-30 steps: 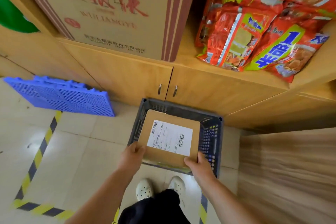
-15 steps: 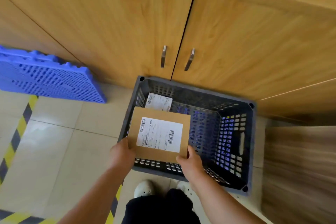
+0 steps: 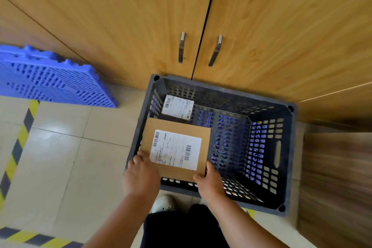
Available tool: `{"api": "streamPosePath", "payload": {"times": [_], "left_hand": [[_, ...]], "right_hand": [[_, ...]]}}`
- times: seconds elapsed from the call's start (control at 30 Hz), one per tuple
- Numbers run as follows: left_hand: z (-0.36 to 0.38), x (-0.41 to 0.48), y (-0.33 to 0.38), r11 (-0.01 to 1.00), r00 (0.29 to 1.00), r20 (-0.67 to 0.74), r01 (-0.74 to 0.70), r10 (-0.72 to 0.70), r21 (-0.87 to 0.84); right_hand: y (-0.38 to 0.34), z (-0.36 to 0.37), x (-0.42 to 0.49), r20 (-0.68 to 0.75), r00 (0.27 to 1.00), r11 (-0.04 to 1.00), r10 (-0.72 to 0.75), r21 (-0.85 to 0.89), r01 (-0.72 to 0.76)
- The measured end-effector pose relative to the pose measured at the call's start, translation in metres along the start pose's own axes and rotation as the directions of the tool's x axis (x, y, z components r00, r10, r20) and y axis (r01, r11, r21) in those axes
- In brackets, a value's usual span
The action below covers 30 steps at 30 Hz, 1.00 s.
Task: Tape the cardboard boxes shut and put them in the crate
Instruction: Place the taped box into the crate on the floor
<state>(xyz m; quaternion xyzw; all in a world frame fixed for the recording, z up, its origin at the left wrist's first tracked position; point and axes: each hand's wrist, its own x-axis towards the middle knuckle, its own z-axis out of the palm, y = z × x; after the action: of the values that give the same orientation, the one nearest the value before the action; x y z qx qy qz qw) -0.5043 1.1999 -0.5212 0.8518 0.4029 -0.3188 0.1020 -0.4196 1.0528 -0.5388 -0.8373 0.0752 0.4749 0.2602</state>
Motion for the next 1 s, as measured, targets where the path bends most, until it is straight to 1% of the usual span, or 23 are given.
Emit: {"api": "streamPosePath", "payload": {"times": [0.03, 0.1, 0.17, 0.2, 0.27, 0.3, 0.4, 0.47, 0.53, 0.63, 0.67, 0.77, 0.87, 0.93, 1.0], "left_hand": [[0.001, -0.002, 0.0, 0.996, 0.998, -0.026, -0.048, 0.05, 0.071], [0.002, -0.008, 0.0, 0.991, 0.995, -0.035, -0.089, 0.093, 0.105], [0.001, -0.016, -0.001, 0.993, 0.996, -0.032, -0.085, 0.088, 0.077], [-0.002, -0.02, -0.002, 0.993, 0.994, -0.056, -0.095, 0.099, 0.064], [-0.004, -0.025, -0.005, 0.989, 0.984, -0.104, -0.147, 0.146, -0.006], [-0.005, -0.028, -0.006, 0.985, 0.98, -0.105, -0.171, 0.17, 0.002], [-0.021, -0.041, -0.005, 0.971, 0.962, -0.128, -0.24, 0.241, 0.021], [-0.037, -0.052, -0.003, 0.955, 0.942, -0.16, -0.297, 0.296, 0.018], [-0.06, -0.066, 0.001, 0.939, 0.926, -0.164, -0.345, 0.341, 0.008], [-0.109, -0.094, 0.01, 0.943, 0.94, -0.114, -0.33, 0.323, -0.048], [-0.123, -0.102, 0.012, 0.943, 0.939, -0.108, -0.332, 0.326, -0.035], [-0.168, -0.129, 0.018, 0.92, 0.909, -0.157, -0.392, 0.386, -0.01], [-0.212, -0.16, 0.021, 0.909, 0.893, -0.196, -0.417, 0.405, -0.024], [-0.239, -0.183, 0.025, 0.893, 0.87, -0.247, -0.448, 0.427, -0.034], [-0.266, -0.207, 0.03, 0.876, 0.853, -0.252, -0.48, 0.457, -0.036]], "right_hand": [[-0.001, -0.001, -0.001, 0.009, 1.0, 1.0, 0.002, -0.016, -0.002], [-0.002, -0.003, -0.002, 0.038, 0.999, 0.999, 0.011, -0.047, -0.009], [-0.003, -0.007, -0.001, 0.074, 0.997, 0.997, 0.017, -0.082, -0.011], [-0.004, -0.01, -0.001, 0.094, 0.995, 0.995, 0.017, -0.103, -0.008], [-0.006, -0.017, -0.004, 0.138, 0.99, 0.991, 0.009, -0.131, 0.009], [-0.008, -0.022, -0.007, 0.152, 0.988, 0.99, -0.002, -0.137, 0.023], [-0.016, -0.041, -0.023, 0.128, 0.991, 0.993, -0.04, -0.107, 0.054], [-0.027, -0.058, -0.041, 0.095, 0.994, 0.99, -0.051, -0.129, 0.063], [-0.038, -0.077, -0.062, 0.09, 0.993, 0.985, -0.074, -0.147, 0.087], [-0.056, -0.107, -0.1, 0.09, 0.987, 0.972, -0.132, -0.183, 0.146], [-0.062, -0.117, -0.115, 0.087, 0.984, 0.967, -0.154, -0.193, 0.168], [-0.081, -0.148, -0.161, 0.059, 0.975, 0.952, -0.214, -0.212, 0.221], [-0.095, -0.176, -0.21, 0.052, 0.961, 0.937, -0.272, -0.215, 0.277], [-0.103, -0.193, -0.244, 0.045, 0.953, 0.936, -0.3, -0.182, 0.303], [-0.108, -0.211, -0.277, 0.022, 0.95, 0.941, -0.313, -0.125, 0.313]]}}
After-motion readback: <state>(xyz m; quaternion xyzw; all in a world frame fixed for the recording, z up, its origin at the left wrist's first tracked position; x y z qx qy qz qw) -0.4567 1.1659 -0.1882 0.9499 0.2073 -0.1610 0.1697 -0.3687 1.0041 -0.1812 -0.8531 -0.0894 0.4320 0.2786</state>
